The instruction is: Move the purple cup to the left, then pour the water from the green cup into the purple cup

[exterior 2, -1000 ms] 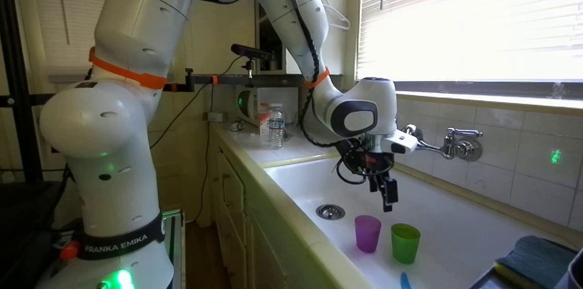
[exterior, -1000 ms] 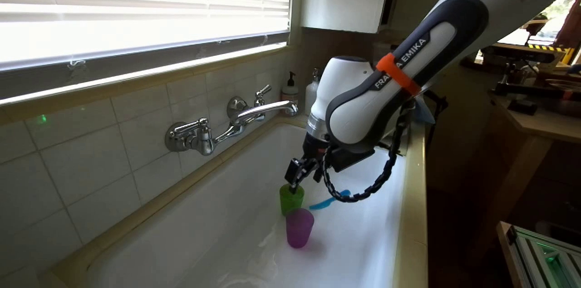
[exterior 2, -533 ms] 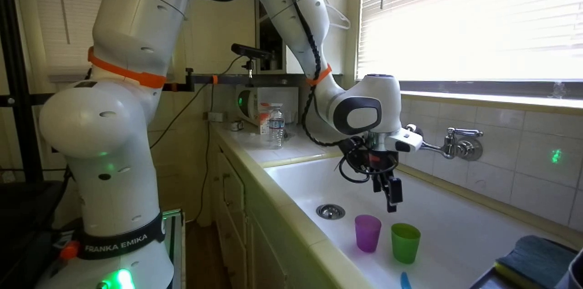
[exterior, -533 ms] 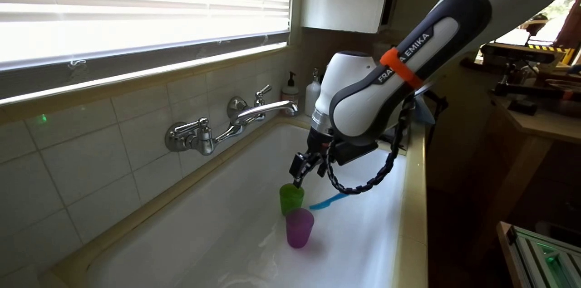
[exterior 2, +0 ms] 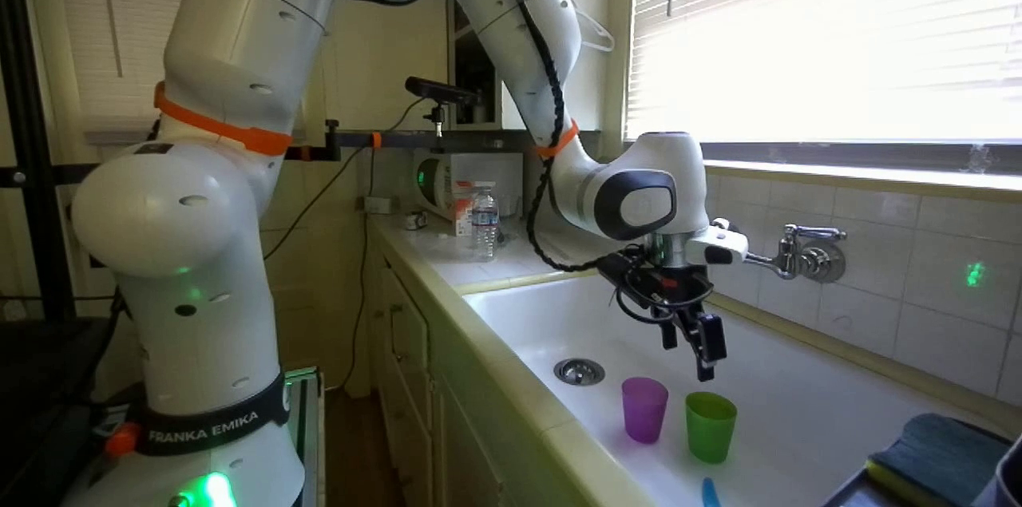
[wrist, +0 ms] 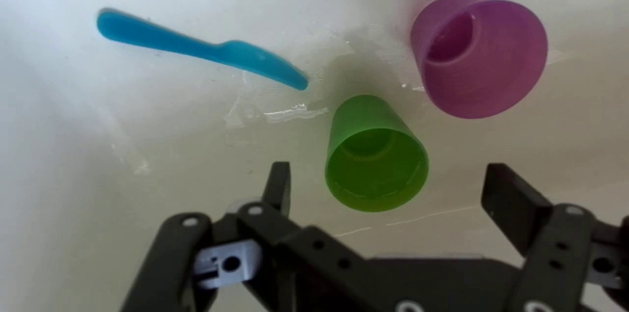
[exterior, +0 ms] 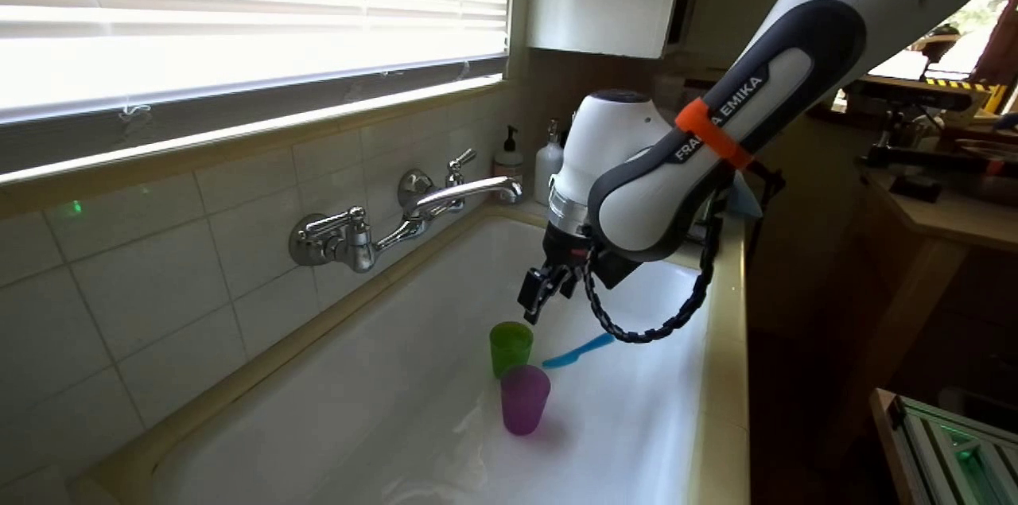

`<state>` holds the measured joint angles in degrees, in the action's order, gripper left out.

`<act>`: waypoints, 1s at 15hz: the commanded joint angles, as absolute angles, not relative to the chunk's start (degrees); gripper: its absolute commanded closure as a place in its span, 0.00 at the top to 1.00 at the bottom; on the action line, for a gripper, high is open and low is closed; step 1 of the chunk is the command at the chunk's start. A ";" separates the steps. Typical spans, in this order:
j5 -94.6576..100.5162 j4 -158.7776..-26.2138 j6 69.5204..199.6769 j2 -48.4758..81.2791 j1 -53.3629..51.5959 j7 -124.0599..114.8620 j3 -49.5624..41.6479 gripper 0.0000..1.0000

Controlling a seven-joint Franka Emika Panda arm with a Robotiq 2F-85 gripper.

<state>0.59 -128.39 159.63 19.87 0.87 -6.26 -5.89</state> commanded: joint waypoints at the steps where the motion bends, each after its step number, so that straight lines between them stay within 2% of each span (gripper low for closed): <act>1: 5.30 -128.39 161.58 20.95 1.07 -3.20 -7.70 1.00; 15: 4.72 -124.24 178.21 32.60 8.04 8.75 -3.74 1.00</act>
<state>4.78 -126.29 174.33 29.12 5.55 7.49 -6.06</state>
